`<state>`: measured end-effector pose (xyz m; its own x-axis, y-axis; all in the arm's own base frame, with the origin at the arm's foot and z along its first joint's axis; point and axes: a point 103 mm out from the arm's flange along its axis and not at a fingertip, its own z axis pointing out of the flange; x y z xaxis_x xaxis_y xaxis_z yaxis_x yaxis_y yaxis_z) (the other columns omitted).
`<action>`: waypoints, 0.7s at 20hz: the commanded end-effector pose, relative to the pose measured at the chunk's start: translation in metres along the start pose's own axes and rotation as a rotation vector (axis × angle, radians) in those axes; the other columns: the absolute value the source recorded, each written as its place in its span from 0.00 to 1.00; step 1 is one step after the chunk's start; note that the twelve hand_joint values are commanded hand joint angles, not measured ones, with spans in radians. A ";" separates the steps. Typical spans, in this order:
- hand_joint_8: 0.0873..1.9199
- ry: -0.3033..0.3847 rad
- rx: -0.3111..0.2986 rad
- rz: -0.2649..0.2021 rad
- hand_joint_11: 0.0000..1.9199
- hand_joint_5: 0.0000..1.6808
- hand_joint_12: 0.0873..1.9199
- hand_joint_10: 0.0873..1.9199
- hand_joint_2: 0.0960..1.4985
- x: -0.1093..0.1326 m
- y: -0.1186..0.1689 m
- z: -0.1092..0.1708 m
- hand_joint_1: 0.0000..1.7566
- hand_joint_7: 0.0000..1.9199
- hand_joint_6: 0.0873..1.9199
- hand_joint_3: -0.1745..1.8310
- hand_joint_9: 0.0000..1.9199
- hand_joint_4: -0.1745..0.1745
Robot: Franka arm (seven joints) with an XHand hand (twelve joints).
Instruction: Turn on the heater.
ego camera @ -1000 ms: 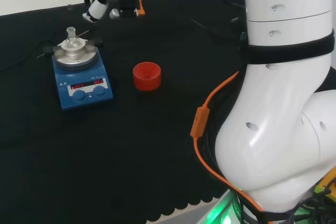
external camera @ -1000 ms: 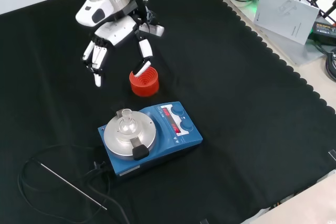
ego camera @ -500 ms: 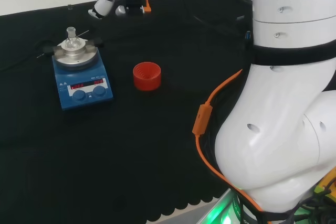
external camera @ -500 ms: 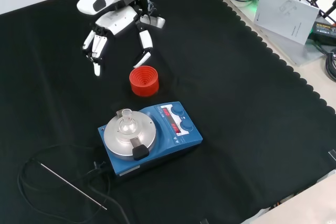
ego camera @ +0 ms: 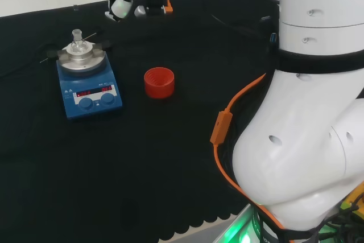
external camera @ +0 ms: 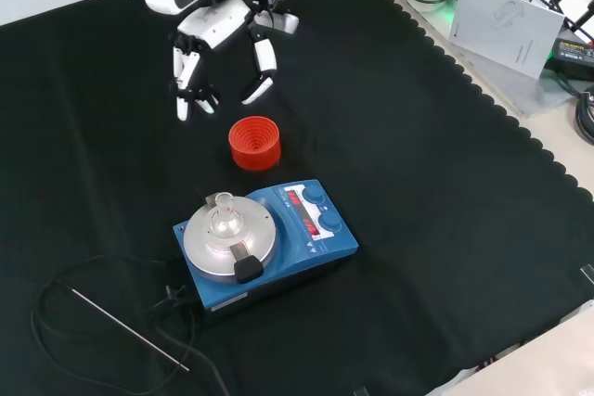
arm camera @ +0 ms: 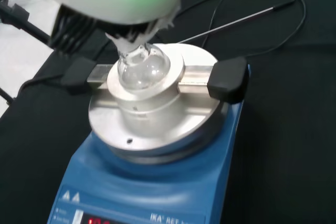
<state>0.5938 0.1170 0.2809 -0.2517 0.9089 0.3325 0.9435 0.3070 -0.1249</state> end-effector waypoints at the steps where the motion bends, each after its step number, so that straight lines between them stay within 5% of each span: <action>1: 0.26 -0.032 0.026 -0.011 0.51 0.26 0.52 0.19 0.25 0.005 -0.037 -0.004 0.64 0.52 0.12 0.63 0.66 0.40; 14: 0.28 -0.112 0.109 0.080 0.50 0.27 0.53 0.19 0.24 0.031 -0.089 0.022 0.64 0.48 0.08 0.64 0.66 0.40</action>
<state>0.5178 0.1128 0.2856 -0.2170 0.9408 0.2603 0.9383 0.2746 -0.2104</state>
